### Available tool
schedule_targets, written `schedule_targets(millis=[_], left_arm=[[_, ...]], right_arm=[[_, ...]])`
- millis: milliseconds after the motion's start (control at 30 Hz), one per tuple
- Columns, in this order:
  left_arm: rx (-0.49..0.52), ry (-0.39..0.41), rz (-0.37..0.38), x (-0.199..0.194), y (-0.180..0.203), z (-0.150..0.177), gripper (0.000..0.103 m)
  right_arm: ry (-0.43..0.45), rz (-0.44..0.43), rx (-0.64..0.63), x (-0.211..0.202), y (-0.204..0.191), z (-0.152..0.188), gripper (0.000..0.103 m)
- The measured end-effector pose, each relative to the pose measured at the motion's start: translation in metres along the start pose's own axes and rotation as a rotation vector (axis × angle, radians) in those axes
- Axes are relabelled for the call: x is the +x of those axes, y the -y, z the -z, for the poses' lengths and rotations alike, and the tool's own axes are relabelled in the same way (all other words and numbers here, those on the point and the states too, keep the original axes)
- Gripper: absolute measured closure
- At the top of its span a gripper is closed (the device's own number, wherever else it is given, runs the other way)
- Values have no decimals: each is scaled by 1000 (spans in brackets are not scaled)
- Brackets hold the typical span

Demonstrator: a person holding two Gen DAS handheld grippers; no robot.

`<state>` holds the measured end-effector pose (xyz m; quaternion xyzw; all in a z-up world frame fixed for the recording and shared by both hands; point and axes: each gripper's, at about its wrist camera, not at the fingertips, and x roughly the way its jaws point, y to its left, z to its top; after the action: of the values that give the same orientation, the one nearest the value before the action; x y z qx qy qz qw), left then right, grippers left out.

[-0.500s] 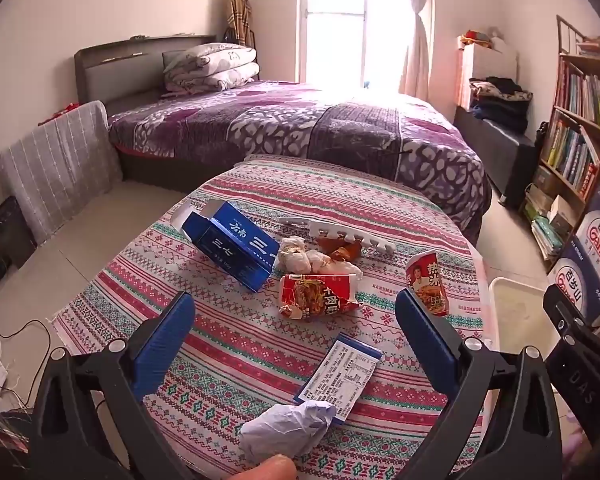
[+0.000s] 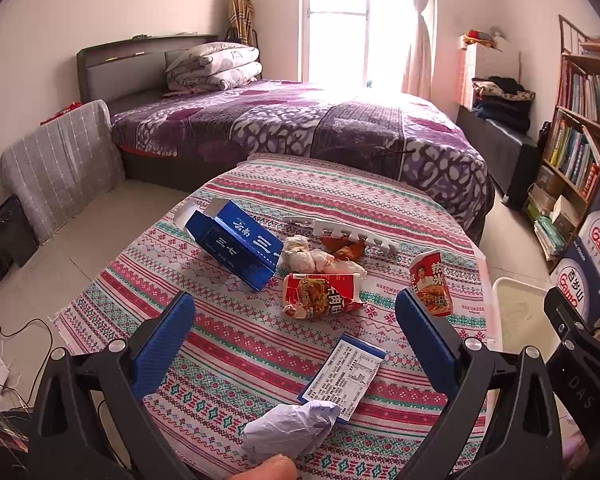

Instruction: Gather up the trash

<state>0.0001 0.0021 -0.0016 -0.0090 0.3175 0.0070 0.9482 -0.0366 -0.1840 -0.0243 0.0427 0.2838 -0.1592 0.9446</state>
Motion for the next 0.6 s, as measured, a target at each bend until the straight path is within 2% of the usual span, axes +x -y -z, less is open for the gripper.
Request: schedule_targets(millis=[600], left_arm=[[7,-17,-11,2,-3,1,6]], right_arm=[[-14,5,-10,2,-2,5,7]])
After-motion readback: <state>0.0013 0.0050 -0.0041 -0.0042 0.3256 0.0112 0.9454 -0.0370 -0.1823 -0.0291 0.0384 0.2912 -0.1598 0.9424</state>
